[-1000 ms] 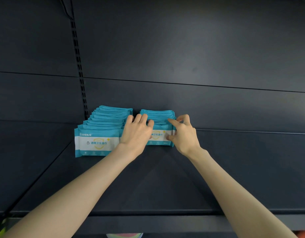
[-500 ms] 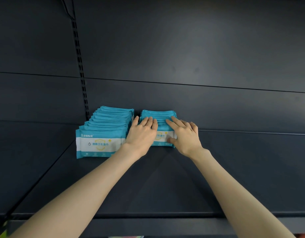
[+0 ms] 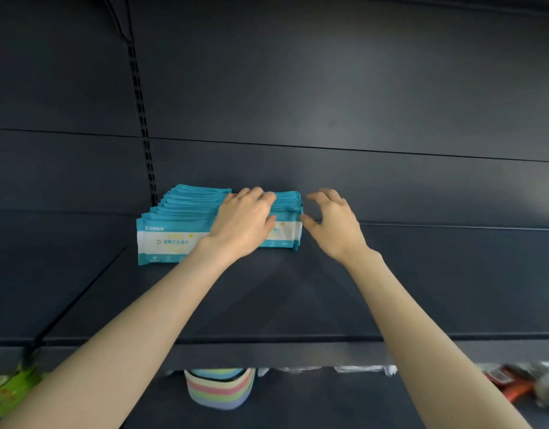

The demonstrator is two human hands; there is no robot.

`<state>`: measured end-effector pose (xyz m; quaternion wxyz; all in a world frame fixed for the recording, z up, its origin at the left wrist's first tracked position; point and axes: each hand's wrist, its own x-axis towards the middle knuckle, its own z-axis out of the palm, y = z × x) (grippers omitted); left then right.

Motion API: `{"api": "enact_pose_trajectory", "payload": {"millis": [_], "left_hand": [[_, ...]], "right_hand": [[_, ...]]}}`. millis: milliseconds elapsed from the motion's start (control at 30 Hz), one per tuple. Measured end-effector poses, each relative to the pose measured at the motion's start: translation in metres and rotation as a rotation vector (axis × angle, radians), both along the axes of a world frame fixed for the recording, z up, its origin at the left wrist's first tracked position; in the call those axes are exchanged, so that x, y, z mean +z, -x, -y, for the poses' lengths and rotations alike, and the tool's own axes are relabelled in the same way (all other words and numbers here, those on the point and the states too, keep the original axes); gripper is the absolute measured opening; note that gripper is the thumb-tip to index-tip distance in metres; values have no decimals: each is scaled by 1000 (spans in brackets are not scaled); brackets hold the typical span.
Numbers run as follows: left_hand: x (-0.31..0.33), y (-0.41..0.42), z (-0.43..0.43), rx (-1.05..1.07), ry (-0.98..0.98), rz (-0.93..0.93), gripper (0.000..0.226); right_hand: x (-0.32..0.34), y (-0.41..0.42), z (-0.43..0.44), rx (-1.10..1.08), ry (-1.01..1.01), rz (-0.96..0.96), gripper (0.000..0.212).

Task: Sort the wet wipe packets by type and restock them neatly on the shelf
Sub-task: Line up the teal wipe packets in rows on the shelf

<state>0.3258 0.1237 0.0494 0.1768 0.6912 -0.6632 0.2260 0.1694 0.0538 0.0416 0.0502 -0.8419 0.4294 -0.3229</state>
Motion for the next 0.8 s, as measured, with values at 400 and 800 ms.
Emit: {"api": "enact_pose_trajectory", "payload": {"millis": [400, 800], "left_hand": [[-97, 155, -154, -87, 219, -360, 17], [-347, 239, -219, 165, -357, -766, 24]], "right_hand": [[-94, 165, -121, 200, 60, 237, 22], [-344, 252, -187, 111, -491, 26, 11]]}}
